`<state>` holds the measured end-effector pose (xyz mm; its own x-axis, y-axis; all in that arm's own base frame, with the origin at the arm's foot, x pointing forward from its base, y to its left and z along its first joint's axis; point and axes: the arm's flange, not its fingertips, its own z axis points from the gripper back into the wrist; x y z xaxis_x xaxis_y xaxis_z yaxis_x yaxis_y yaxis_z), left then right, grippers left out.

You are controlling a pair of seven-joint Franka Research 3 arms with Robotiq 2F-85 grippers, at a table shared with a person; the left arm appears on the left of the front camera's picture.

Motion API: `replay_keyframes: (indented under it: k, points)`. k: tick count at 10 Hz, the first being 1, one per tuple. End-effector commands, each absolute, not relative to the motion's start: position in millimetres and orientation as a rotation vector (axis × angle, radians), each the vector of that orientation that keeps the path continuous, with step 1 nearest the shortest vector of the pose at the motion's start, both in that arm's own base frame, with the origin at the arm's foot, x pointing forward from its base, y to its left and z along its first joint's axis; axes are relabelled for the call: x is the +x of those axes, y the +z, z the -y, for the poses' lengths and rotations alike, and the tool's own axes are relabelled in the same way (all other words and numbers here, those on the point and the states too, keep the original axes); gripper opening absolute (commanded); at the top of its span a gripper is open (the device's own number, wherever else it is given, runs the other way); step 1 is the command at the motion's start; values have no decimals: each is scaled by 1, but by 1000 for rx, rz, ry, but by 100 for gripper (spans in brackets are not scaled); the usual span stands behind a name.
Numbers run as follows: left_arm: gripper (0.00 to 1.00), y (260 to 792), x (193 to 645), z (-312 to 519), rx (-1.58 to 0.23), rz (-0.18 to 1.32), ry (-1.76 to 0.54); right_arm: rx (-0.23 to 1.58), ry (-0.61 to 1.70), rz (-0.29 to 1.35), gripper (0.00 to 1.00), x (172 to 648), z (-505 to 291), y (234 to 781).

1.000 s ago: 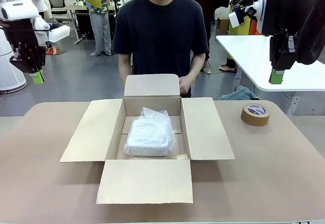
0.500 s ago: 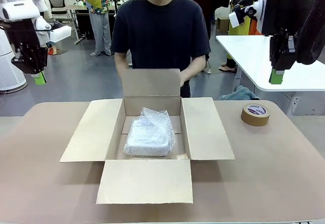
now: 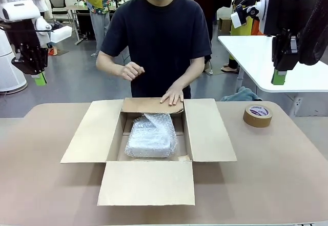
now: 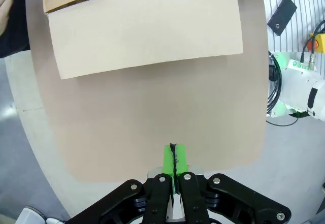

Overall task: Wrap the clocks to prevent damage.
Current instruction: Push the right (or left) flap of the Package Box to close it.

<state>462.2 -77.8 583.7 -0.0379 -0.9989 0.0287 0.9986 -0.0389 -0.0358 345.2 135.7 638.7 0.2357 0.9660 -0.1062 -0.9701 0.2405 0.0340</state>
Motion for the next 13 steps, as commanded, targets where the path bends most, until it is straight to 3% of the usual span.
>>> replay_keyframes:
  k: [1, 13]
  points:
    - [0, 586, 463, 76, -22, -14, -1606, -22, 1316, -109, 1, 345, -138, 638]
    - [0, 586, 463, 76, -22, -14, -1606, -22, 1316, -109, 1, 345, -138, 638]
